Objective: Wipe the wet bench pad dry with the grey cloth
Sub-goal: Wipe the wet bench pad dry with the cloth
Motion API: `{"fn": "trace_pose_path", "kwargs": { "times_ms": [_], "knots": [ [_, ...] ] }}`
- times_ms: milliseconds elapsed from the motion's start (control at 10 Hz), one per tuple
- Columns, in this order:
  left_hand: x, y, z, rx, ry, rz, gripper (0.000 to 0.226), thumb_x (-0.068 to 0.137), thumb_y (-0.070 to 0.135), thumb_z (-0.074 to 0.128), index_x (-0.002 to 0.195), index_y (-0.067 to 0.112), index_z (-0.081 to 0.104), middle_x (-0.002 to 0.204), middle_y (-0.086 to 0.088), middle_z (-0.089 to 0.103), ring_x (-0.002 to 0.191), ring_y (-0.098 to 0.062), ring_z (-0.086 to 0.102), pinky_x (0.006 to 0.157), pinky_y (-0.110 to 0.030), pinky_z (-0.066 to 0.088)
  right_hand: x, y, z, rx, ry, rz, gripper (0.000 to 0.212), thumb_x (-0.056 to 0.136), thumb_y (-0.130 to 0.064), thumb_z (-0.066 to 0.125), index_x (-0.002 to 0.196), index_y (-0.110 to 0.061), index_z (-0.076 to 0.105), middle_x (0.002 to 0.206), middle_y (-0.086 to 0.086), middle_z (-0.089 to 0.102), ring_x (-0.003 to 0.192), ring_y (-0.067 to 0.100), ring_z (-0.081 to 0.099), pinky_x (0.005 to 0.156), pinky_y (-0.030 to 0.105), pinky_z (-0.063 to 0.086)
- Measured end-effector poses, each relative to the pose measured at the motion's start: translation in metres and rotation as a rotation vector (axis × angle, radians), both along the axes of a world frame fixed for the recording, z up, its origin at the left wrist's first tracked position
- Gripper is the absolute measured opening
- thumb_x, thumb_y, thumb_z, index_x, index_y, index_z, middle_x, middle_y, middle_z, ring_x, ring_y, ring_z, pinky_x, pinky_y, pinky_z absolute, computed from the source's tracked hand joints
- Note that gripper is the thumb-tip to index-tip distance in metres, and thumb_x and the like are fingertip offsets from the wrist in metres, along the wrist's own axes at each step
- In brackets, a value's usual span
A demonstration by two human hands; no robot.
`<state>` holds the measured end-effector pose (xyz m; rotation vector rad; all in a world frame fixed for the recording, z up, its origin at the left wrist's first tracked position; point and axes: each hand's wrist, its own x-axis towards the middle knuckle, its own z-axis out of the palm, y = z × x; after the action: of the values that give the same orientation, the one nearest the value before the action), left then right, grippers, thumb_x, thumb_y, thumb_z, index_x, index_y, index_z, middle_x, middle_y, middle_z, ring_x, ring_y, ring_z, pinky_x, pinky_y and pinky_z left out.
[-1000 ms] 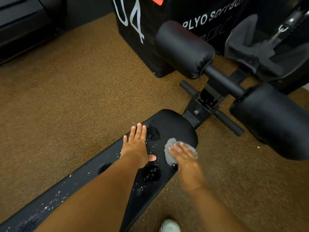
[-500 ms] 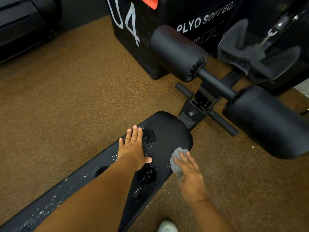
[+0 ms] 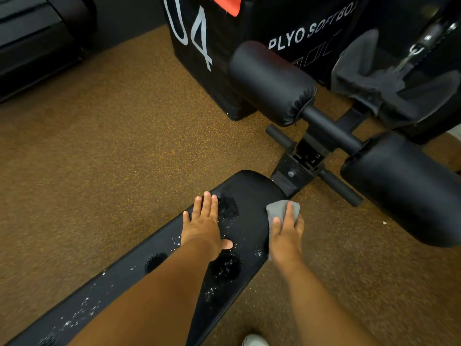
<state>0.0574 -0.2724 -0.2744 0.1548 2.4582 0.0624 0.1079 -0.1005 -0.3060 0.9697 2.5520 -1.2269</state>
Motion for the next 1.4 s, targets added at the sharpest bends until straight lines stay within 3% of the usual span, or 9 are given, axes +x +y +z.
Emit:
{"fn": "trace_pose_path", "kwargs": {
  "times_ms": [200, 400, 500, 600, 800, 900, 1000, 1200, 1400],
  "knots": [
    [-0.002, 0.001, 0.000, -0.004, -0.014, -0.005, 0.118, 0.081, 0.055, 0.063, 0.142, 0.016, -0.031, 0.150, -0.001, -0.036, 0.140, -0.024, -0.028, 0.117, -0.047, -0.002, -0.049, 0.017, -0.011, 0.305, -0.098, 0.097, 0.050, 0.101, -0.031, 0.029, 0.149, -0.019, 0.018, 0.144, 0.019, 0.034, 0.125, 0.037, 0.038, 0.103, 0.043, 0.031],
    [-0.001, 0.000, -0.003, -0.010, -0.008, 0.000, 0.119, 0.080, 0.055, 0.064, 0.143, 0.016, -0.029, 0.151, 0.000, -0.035, 0.140, -0.023, -0.027, 0.118, -0.048, -0.001, -0.067, 0.001, -0.015, 0.434, 0.132, 0.510, 0.052, 0.096, -0.002, 0.037, 0.146, -0.017, 0.032, 0.155, 0.008, 0.025, 0.144, 0.024, 0.014, 0.118, 0.032, 0.009],
    [-0.001, 0.000, -0.002, -0.008, -0.006, 0.003, 0.119, 0.080, 0.055, 0.064, 0.143, 0.016, -0.029, 0.151, 0.000, -0.035, 0.141, -0.023, -0.027, 0.118, -0.048, 0.000, -0.031, -0.013, -0.016, 0.384, 0.294, 0.770, 0.059, 0.085, 0.009, 0.044, 0.139, -0.015, 0.043, 0.149, 0.007, 0.035, 0.143, 0.025, 0.019, 0.118, 0.039, 0.014],
    [-0.001, 0.000, -0.001, 0.003, -0.012, 0.007, 0.119, 0.080, 0.054, 0.064, 0.143, 0.017, -0.029, 0.151, 0.000, -0.035, 0.141, -0.022, -0.027, 0.118, -0.048, 0.000, 0.003, 0.010, -0.018, 0.382, 0.310, 0.732, 0.069, 0.082, 0.015, 0.047, 0.140, -0.021, 0.040, 0.150, -0.003, 0.030, 0.144, 0.017, 0.016, 0.118, 0.038, 0.012],
    [-0.001, 0.002, -0.002, -0.007, -0.006, 0.007, 0.119, 0.079, 0.053, 0.065, 0.143, 0.016, -0.029, 0.151, 0.000, -0.035, 0.141, -0.023, -0.026, 0.118, -0.048, -0.001, -0.050, -0.010, -0.016, 0.432, 0.123, 0.410, 0.059, 0.095, -0.002, 0.040, 0.148, -0.021, 0.022, 0.158, 0.002, 0.012, 0.146, 0.019, -0.001, 0.118, 0.033, -0.002],
    [-0.002, 0.001, -0.001, -0.006, -0.014, 0.013, 0.119, 0.080, 0.052, 0.065, 0.143, 0.016, -0.029, 0.150, 0.000, -0.036, 0.141, -0.023, -0.027, 0.118, -0.048, -0.001, -0.037, -0.026, -0.016, 0.390, 0.216, 0.671, 0.059, 0.092, 0.000, 0.041, 0.146, -0.022, 0.030, 0.155, -0.001, 0.019, 0.145, 0.016, 0.004, 0.118, 0.032, 0.000],
    [-0.001, 0.001, -0.002, 0.000, -0.011, 0.015, 0.119, 0.080, 0.052, 0.065, 0.143, 0.016, -0.030, 0.150, 0.000, -0.037, 0.140, -0.023, -0.028, 0.118, -0.048, -0.001, -0.010, -0.004, -0.017, 0.395, 0.307, 0.761, 0.060, 0.089, 0.005, 0.043, 0.143, -0.020, 0.036, 0.152, -0.002, 0.026, 0.144, 0.014, 0.012, 0.118, 0.033, 0.006],
    [-0.001, 0.001, -0.003, 0.003, 0.000, 0.010, 0.119, 0.080, 0.053, 0.064, 0.142, 0.016, -0.031, 0.150, 0.000, -0.037, 0.140, -0.023, -0.029, 0.117, -0.048, -0.003, -0.080, -0.017, -0.008, 0.484, 0.099, 0.435, 0.054, 0.096, -0.005, 0.040, 0.147, -0.019, 0.026, 0.157, 0.005, 0.018, 0.146, 0.022, 0.007, 0.116, 0.037, 0.007],
    [0.001, -0.002, -0.002, 0.041, 0.035, 0.032, 0.119, 0.080, 0.054, 0.064, 0.142, 0.015, -0.030, 0.150, -0.001, -0.036, 0.140, -0.022, -0.028, 0.118, -0.047, -0.002, -0.116, -0.055, 0.011, 0.314, 0.157, 0.836, 0.053, 0.097, -0.005, 0.040, 0.145, -0.025, 0.030, 0.151, 0.010, 0.034, 0.143, 0.022, 0.017, 0.114, 0.035, 0.013]
  ]
}}
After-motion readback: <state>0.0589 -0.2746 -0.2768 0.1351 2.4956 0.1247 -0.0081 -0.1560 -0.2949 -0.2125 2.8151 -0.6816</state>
